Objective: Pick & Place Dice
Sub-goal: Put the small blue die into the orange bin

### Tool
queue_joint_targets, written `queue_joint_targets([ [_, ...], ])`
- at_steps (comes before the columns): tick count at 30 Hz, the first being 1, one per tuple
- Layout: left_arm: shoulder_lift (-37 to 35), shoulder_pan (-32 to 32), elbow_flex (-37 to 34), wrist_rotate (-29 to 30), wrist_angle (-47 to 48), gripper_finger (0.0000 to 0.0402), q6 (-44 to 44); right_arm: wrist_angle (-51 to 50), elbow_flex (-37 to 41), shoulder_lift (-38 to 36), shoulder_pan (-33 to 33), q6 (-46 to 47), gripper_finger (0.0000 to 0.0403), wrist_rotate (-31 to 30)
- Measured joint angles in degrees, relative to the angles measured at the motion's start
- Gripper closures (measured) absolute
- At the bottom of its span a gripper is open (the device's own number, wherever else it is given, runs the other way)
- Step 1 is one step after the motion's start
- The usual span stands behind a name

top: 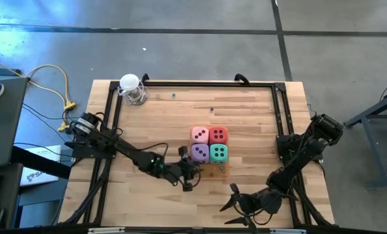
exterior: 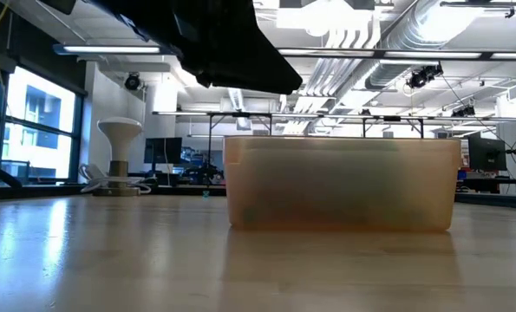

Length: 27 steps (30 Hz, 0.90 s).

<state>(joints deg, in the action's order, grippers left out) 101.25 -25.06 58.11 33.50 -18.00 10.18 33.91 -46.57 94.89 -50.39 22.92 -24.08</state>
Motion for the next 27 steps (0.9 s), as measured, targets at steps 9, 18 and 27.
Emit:
queue_joint_targets([
  [9, 0.0, 0.0, 0.0, 1.4, 0.0, 0.0248, 0.2, 0.0, 0.0, 0.0, -1.0, 0.0, 0.0192, -0.1],
  [18, 0.0, -2.5, 0.0, 1.6, -0.1, 0.0232, -0.7, -0.3, 0.0, 0.0, -1.4, 0.7, 0.0192, -0.4],
  [27, 0.0, -4.5, 0.5, 4.3, -2.3, 0.0238, -7.4, 4.1, 0.0, -1.1, 2.8, -12.6, 0.0192, -6.9],
])
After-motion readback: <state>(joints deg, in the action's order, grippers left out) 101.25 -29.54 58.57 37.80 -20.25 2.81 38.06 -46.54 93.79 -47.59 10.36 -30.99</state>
